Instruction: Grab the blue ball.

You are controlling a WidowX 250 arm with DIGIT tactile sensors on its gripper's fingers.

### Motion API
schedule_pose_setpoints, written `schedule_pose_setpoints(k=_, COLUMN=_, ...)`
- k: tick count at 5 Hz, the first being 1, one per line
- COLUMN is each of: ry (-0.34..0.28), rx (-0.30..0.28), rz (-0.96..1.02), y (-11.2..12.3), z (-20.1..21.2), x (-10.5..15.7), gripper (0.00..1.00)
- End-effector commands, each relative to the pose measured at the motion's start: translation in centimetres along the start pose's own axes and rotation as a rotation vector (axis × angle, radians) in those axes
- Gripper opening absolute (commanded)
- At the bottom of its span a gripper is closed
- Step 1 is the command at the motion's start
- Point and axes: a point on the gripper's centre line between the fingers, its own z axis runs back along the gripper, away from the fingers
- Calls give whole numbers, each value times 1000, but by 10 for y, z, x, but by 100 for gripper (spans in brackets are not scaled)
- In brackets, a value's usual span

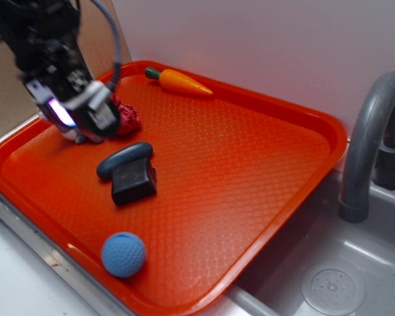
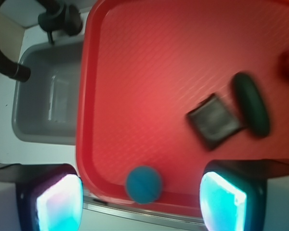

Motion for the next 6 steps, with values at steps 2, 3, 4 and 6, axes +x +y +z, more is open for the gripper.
schedule_pose_setpoints(k=2, ry=230, rx=44, rz=-86, y=-12, z=-68, x=-25, gripper=100)
schedule_pose_setpoints(k=3, ry=268, rx=82, rz=-121, y=-9, z=-83, x=-30, gripper=100)
schedule_pose_setpoints(k=4, ry=329, rx=-26, rz=-144, y=-11, z=-104, x=-33, gripper=100)
schedule_pose_setpoints(k=6, ry=376, rx=79, rz=-210, y=-26, z=-123, x=-46, gripper=0)
